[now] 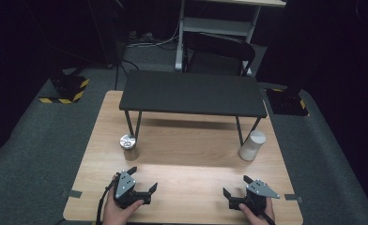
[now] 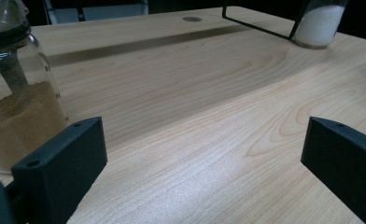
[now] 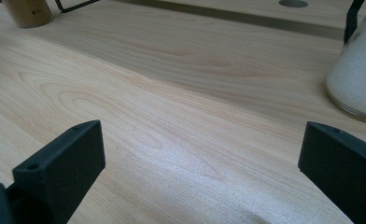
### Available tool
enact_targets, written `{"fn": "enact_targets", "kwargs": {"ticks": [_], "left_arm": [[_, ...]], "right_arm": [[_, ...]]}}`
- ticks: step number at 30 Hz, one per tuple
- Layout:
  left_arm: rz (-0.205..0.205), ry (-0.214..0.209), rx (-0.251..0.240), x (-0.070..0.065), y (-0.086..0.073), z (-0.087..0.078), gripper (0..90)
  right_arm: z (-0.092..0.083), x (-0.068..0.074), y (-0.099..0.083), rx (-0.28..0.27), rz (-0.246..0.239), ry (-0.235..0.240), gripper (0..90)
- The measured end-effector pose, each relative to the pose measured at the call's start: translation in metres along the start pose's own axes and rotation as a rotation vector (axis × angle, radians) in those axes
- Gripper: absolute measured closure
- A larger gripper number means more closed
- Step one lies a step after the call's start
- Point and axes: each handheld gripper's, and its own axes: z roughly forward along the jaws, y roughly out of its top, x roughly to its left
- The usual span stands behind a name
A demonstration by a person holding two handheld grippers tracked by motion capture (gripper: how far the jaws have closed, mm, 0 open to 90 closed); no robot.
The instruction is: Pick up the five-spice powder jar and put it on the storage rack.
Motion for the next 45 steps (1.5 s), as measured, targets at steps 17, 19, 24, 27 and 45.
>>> {"fn": "enact_targets", "kwargs": {"ticks": [17,19,24,27,45], "left_arm": [[0.001,0.153,-0.054,0.003,-0.003,-0.013,0.6],[0.002,0.165,-0.054,0.003,-0.003,-0.012,0.6],[-0.042,0.218,-0.059,0.005,0.000,-0.005,0.6],[-0.048,0.244,-0.070,0.010,0.002,0.002,0.6],[-0.076,0.316,-0.051,0.032,0.021,0.045,11.1]], "right_arm": [[0.000,-0.001,0.000,-0.002,0.001,0.007,0.1],[0.000,-0.001,-0.001,-0.005,0.000,0.007,0.1],[-0.001,0.000,-0.002,-0.011,-0.010,0.006,0.2],[-0.001,-0.001,-0.002,-0.010,-0.010,0.007,0.1],[-0.001,-0.002,-0.002,-0.014,-0.008,0.014,0.1]]}}
